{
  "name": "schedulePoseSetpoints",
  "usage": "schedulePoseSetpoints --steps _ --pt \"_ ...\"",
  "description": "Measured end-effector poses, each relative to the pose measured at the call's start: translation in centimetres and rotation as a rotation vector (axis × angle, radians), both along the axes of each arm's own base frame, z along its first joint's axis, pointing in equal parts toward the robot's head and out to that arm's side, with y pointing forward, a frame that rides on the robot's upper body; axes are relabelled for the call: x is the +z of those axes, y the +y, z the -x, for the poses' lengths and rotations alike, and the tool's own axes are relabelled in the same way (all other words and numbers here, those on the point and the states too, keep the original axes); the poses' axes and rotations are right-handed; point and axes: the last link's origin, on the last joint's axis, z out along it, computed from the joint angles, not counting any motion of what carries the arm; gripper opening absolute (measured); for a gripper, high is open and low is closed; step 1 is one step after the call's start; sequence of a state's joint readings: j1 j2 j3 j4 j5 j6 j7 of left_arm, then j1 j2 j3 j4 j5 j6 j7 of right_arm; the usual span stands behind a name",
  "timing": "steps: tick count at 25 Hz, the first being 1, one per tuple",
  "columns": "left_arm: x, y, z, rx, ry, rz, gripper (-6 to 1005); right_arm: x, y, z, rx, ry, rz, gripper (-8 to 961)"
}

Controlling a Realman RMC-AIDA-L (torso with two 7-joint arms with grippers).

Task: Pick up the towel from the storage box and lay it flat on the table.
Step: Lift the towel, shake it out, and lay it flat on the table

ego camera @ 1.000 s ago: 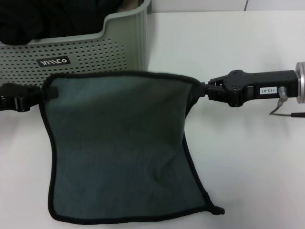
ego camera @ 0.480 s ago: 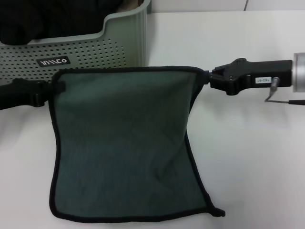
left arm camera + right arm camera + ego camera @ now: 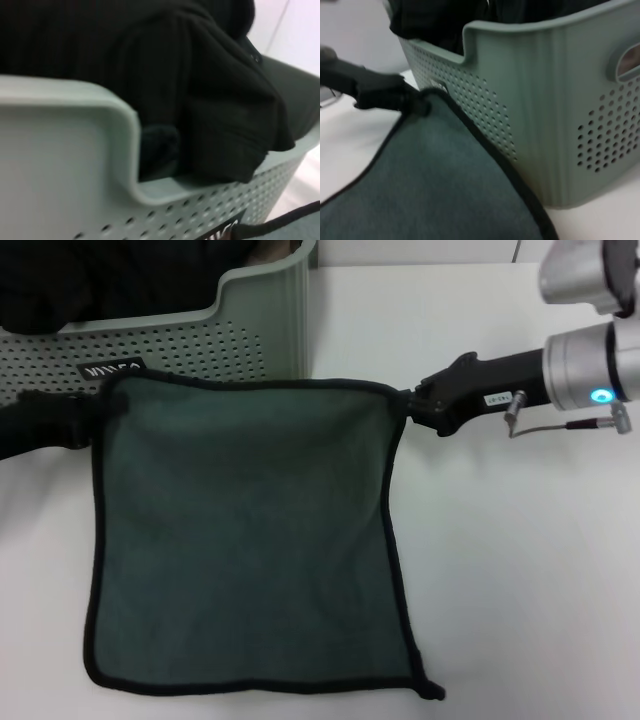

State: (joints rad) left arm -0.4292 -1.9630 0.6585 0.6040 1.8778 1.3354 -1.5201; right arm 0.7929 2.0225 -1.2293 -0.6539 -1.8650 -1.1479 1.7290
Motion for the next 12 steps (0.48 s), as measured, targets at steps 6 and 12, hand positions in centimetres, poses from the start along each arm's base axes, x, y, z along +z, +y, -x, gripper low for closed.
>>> schedulePoseSetpoints --steps 6,12 --pt "0.1 -0.7 0.7 0.014 0.002 -0.005 12 -0.9 1.1 1.8 0.054 -0.073 -0.031 9" --pt "-0.4 -0.9 0.6 0.005 0.007 0.002 13 -1.3 1.7 2.9 0.080 -0.140 -0.029 14"
